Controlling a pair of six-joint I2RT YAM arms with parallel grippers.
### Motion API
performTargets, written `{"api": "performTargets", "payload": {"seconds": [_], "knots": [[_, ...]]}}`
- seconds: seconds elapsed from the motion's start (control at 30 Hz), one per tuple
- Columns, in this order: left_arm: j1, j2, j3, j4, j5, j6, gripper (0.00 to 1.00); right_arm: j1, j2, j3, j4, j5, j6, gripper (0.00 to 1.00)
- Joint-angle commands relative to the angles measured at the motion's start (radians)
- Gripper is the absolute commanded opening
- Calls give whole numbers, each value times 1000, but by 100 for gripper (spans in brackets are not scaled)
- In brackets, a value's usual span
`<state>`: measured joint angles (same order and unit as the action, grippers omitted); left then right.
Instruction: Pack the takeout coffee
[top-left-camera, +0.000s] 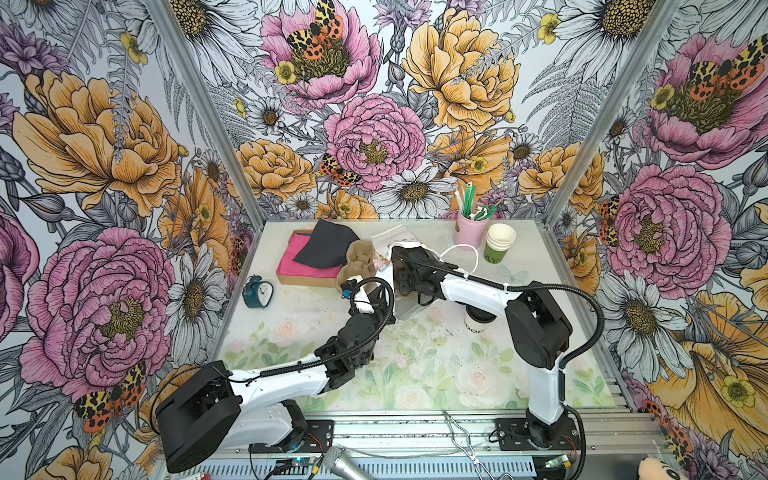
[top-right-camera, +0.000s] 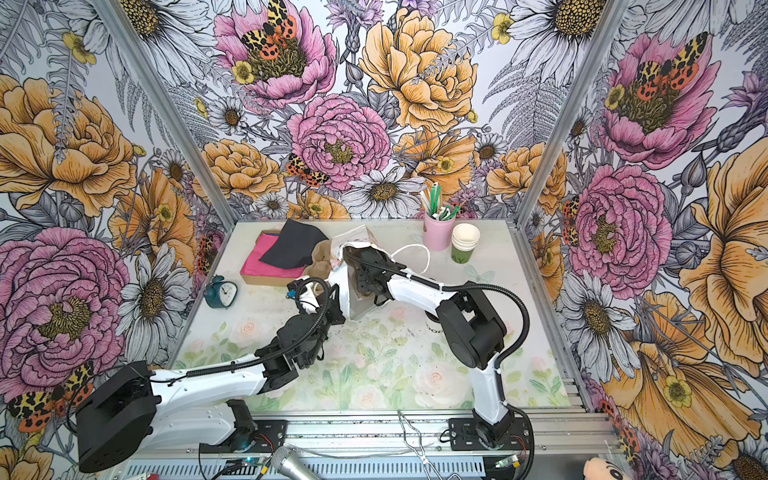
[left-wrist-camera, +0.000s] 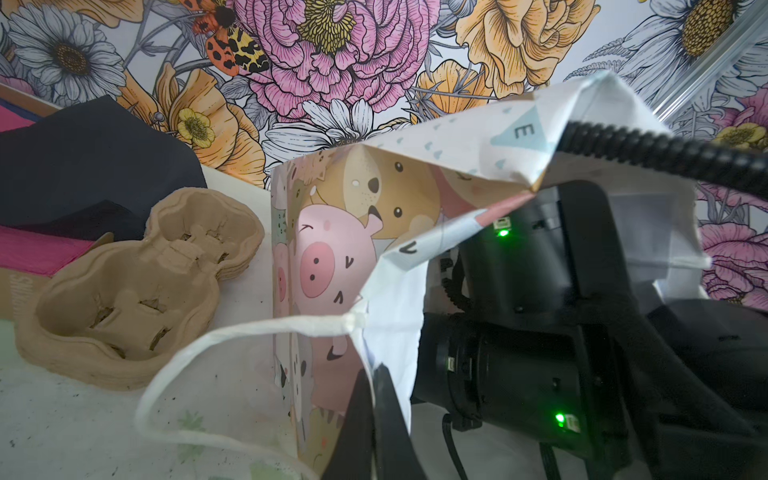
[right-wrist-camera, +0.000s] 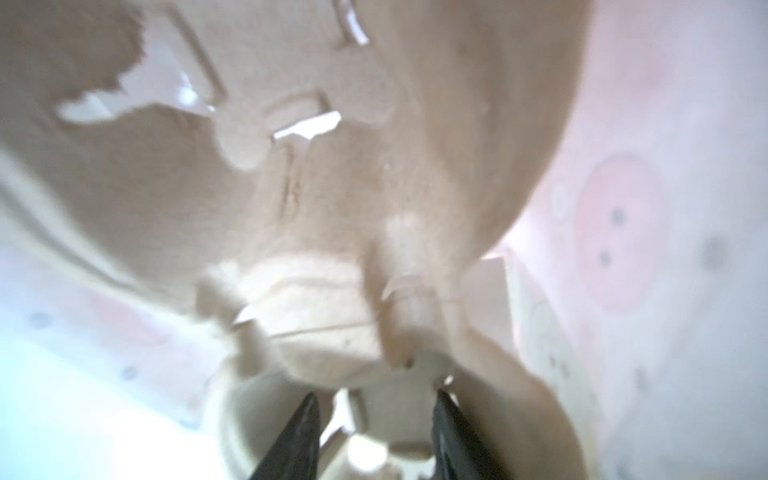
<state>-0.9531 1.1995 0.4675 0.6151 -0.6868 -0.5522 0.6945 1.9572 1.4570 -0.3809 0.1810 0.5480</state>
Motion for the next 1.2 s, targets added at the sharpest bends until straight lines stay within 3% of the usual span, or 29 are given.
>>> {"api": "performTargets", "payload": {"seconds": [0.0, 0.1, 0.33, 0.63, 0.97, 1.17], "knots": [[2, -12, 10, -66, 11, 14, 0, 13, -97, -12, 14, 3, -16, 51], [5, -26, 11, -76, 6, 21, 0, 23, -135, -26, 14, -3, -23, 52], [11, -47, 16, -89, 10, 13, 0, 34, -166, -39, -42, -13, 2, 69], [14, -35, 30, -88, 35, -4, 0, 49, -158, -42, -73, -30, -4, 63], [12, -43, 34, -89, 31, -4, 0, 94, -219, -61, -73, 59, -20, 53], [12, -50, 41, -90, 23, 3, 0, 122, -274, -83, -72, 66, -52, 61]]}}
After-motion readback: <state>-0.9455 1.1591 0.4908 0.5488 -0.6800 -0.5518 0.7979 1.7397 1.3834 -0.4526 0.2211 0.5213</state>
